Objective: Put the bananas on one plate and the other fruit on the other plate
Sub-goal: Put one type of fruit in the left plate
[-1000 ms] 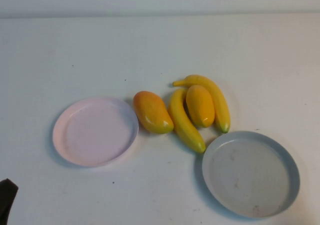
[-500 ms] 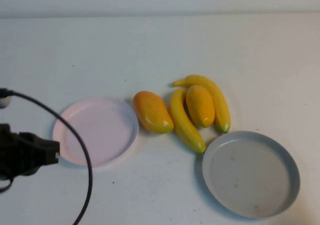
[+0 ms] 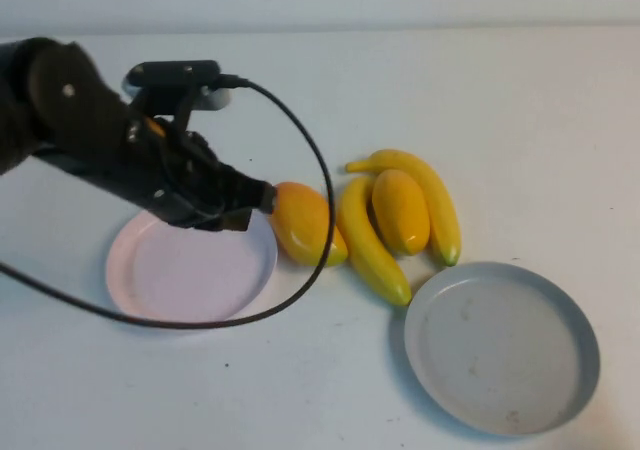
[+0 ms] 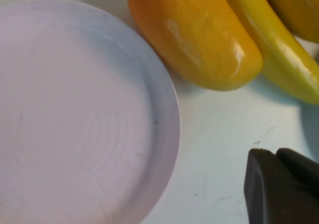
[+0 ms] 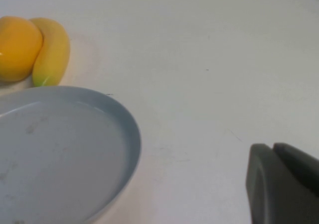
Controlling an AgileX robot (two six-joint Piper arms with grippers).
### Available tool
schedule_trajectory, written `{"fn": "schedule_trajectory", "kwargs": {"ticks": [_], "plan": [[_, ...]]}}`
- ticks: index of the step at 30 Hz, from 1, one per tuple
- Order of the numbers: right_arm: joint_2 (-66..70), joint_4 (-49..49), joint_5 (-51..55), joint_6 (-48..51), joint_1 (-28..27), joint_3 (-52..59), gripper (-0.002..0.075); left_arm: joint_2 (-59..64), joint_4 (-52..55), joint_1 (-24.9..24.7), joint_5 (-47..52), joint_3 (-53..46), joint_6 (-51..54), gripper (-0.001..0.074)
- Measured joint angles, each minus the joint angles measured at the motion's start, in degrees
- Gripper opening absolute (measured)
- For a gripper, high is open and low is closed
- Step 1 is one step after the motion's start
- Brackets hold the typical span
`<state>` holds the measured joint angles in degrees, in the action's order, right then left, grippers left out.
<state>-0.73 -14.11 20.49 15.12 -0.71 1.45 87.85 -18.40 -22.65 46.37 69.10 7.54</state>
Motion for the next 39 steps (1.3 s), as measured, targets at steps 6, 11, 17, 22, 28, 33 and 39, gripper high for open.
{"fn": "schedule_trajectory", "kwargs": {"ticks": [6, 11, 17, 22, 28, 33, 39], "plan": [[0.0, 0.0, 0.0, 0.0, 0.0, 0.0, -0.0017, 8.7, 13.7, -7.7, 7.0, 12.2, -12.6, -0.0002], [0.0, 0.0, 0.0, 0.0, 0.0, 0.0, -0.0017, 14.2, 21.3, -12.7, 11.9, 20.6, -18.7, -0.0002], [0.0, 0.0, 0.0, 0.0, 0.0, 0.0, -0.0017, 19.5, 24.1, -13.7, 14.6, 26.9, -21.3, 0.0001], [0.0, 0.0, 0.0, 0.0, 0.0, 0.0, -0.0017, 23.3, 24.6, -12.7, 15.9, 27.8, -21.3, 0.0177], [0.0, 0.0, 0.0, 0.0, 0.0, 0.0, -0.0017, 25.9, 24.2, -11.1, 15.2, 27.8, -24.4, 0.0603], [0.0, 0.0, 0.0, 0.0, 0.0, 0.0, -0.0017, 26.4, 24.0, -10.9, 12.0, 27.8, -26.0, 0.0668], [0.0, 0.0, 0.0, 0.0, 0.0, 0.0, -0.0017, 28.1, 23.4, -10.2, 8.6, 27.9, -26.7, 0.0668]]}}
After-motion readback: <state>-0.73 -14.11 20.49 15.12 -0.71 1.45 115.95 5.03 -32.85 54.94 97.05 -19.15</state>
